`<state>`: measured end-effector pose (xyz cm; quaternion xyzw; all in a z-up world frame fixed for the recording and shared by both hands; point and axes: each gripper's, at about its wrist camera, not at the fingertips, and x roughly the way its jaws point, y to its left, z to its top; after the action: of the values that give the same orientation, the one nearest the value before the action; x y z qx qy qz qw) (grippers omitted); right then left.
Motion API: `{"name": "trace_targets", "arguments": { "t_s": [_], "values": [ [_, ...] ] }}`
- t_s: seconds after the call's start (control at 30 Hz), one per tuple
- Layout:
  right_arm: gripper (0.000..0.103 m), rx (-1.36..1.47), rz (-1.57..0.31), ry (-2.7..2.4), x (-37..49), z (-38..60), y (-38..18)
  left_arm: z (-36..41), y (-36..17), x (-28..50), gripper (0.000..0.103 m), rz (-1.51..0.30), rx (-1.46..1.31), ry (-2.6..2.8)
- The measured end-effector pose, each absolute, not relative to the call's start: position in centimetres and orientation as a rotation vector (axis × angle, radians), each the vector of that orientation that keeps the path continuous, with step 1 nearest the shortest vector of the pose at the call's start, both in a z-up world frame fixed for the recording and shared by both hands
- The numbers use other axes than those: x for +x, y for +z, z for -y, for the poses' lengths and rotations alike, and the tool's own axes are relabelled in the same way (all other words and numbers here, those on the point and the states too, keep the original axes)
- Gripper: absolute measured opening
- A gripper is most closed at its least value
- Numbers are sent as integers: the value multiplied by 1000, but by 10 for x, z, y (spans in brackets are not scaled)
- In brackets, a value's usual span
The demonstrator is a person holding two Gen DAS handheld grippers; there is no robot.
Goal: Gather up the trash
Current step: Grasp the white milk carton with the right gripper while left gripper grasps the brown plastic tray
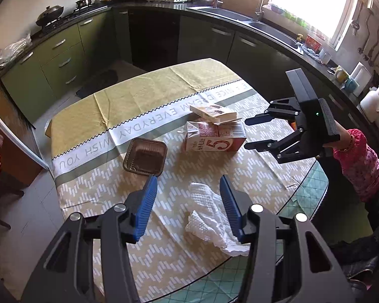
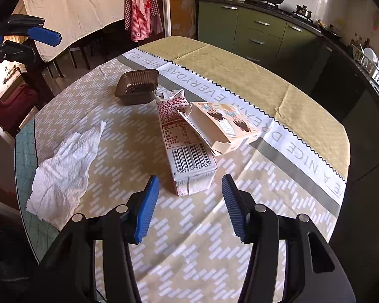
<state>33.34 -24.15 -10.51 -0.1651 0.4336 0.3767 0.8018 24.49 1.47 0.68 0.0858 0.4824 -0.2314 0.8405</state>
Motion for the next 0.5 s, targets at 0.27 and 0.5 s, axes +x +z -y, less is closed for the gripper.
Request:
{"name": "trace_targets", "arguments": {
  "t_s": [0.27,0.5],
  "values": [
    [52,-389,-946,838,350,215,-119,-23,-14,274,51,-1052,137,-473],
    [39,-353,-958,857,336,214,-120,-11,-38,298,51,-1106,147,-462]
  ]
}}
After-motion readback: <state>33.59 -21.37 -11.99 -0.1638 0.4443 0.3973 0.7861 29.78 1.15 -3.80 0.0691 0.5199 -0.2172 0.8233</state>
